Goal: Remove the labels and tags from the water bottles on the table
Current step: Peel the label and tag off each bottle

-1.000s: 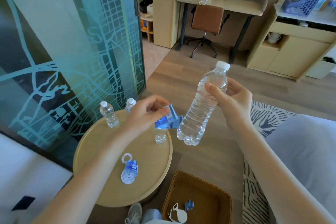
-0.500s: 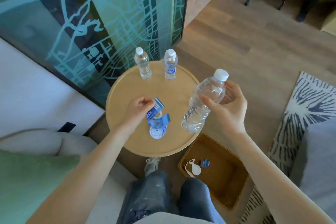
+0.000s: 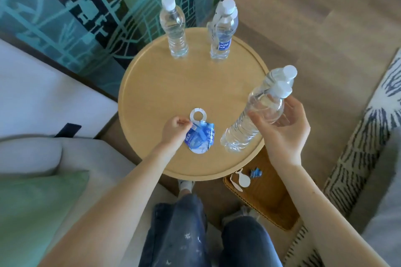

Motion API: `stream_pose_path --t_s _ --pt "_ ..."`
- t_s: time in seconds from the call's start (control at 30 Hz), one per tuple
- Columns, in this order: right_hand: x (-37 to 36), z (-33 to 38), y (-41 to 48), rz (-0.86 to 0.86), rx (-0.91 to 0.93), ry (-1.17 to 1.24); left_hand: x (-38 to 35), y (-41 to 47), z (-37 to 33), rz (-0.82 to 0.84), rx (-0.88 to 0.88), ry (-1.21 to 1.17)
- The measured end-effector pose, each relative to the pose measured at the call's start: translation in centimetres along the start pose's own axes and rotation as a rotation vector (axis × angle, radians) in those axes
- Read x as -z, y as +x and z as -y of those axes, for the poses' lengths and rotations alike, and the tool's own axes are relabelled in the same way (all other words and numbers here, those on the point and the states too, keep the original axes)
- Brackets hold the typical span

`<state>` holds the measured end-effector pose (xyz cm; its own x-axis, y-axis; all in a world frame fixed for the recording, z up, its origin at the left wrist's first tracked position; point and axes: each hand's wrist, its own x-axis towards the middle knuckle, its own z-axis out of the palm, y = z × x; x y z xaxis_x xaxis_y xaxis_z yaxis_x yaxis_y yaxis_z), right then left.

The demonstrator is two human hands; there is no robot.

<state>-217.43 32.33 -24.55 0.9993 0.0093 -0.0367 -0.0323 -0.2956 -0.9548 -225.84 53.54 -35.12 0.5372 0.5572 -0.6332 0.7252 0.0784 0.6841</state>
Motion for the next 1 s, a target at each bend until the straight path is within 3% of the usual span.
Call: stream_pose_path --t_s 0.33,0.47,0.67,0.87,1.0 --pt "-0.8 -0.2 -0.4 -0.034 -0.022 0.037 1.8 -0.1 -2.4 0.034 -0.322 0.437" --pt "-1.3 1.1 -0.3 -0.041 0.004 0.081 2.4 -1.6 -6.0 0.181 -0.444 0.270" --pt "-3.3 2.7 1.1 0.000 0.026 0.092 -0.2 -3.7 -10.9 0.418 -0.636 0.251" --pt "-6.2 2.6 3.5 0.041 0.032 0.105 -2.4 -1.2 -12.6 0.339 -0.655 0.101" --pt "-8.1 1.4 5.4 0.054 0.027 0.083 -3.3 2.7 -12.7 0.292 -0.671 0.128"
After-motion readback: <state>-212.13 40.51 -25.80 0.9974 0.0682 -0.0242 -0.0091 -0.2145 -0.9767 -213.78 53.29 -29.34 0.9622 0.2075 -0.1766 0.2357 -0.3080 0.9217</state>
